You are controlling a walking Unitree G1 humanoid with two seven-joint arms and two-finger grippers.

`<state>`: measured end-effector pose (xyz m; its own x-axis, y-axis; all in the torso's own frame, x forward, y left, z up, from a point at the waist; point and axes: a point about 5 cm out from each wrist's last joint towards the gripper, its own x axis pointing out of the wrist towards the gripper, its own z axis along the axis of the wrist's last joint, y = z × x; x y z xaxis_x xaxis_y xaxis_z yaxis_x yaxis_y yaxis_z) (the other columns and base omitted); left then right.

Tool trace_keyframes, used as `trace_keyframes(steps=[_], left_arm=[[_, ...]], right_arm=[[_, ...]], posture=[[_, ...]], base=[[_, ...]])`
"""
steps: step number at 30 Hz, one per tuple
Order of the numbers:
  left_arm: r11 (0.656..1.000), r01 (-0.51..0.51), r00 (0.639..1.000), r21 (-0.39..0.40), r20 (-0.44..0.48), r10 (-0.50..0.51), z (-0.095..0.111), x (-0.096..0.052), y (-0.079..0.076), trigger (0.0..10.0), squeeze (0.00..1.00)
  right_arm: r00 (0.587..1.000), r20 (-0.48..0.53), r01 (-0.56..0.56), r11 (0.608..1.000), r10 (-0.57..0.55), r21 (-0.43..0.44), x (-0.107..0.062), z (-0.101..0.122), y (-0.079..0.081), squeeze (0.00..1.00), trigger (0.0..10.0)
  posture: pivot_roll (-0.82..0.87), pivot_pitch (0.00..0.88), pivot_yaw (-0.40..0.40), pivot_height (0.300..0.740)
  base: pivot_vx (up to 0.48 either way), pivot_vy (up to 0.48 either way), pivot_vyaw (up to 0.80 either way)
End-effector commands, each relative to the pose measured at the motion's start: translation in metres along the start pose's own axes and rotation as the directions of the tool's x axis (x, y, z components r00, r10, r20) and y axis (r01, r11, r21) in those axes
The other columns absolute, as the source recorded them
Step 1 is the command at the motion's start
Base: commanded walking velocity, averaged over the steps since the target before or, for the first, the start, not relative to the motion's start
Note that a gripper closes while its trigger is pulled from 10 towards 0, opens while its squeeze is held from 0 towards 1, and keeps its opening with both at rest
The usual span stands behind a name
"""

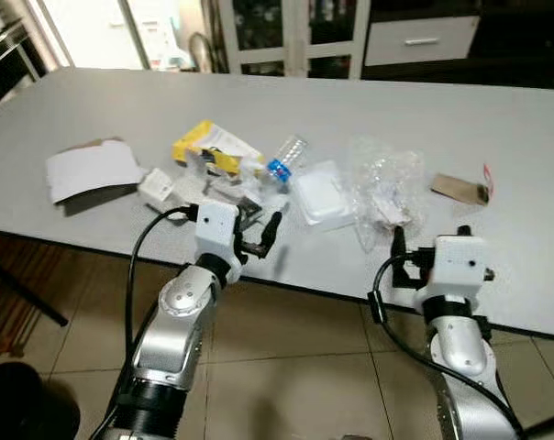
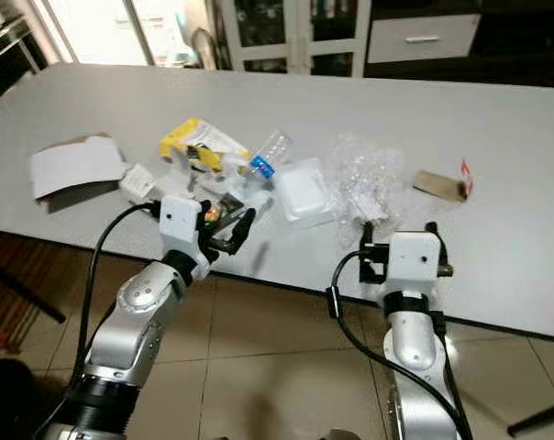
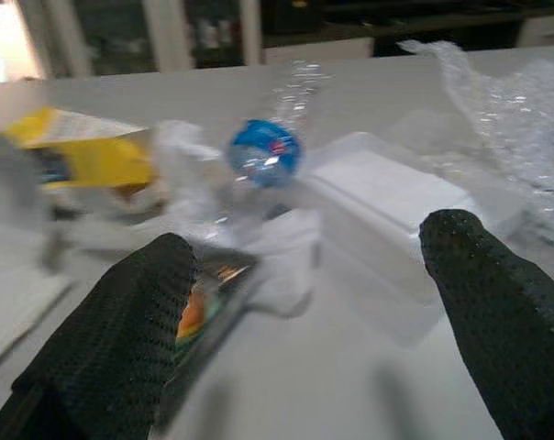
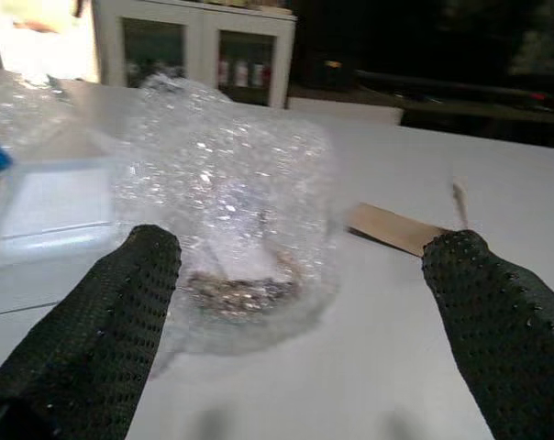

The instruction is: Picking trash to rubbish bin

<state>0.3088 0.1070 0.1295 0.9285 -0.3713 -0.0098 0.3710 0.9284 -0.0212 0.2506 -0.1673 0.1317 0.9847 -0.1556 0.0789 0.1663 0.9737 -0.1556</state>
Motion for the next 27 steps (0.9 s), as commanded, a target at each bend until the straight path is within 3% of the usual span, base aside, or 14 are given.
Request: trace_keyframes(steps=[1, 16, 27], left_arm=[[1.0, 0.003, 1.0, -0.009, -0.003, -0.003, -0.0003, -0.0009, -0.0013, 10.0, 0.0], [1.0, 0.0, 1.0, -0.002, -0.02, 0.0, -0.003, -0.001, -0.0016, 10.0, 0.0], [1.0, -0.009, 1.0, -0.009, -0.029, 0.008, -0.0049, -0.002, 0.0003, 10.0, 0.0]], right_arm=[[1.0, 0.004, 0.011, 1.0, -0.011, -0.011, 0.0007, 0.0026, -0.0035, 0.0, 10.0], [1.0, 0.008, 0.004, 0.999, -0.004, -0.037, -0.0002, 0.0031, -0.0012, 0.0, 10.0], [0.999, 0.016, 0.033, 0.998, -0.032, -0.046, 0.0005, 0.0042, -0.0031, 0.0, 10.0]], posture=[[-0.13, 0.076, 0.085, 0.74], [-0.13, 0.078, 0.087, 0.74], [-0.13, 0.082, 0.089, 0.74]], base=[[0.0, -0.48, 0.0], [0.0, -0.48, 0.0], [0.0, 0.0, 0.0]])
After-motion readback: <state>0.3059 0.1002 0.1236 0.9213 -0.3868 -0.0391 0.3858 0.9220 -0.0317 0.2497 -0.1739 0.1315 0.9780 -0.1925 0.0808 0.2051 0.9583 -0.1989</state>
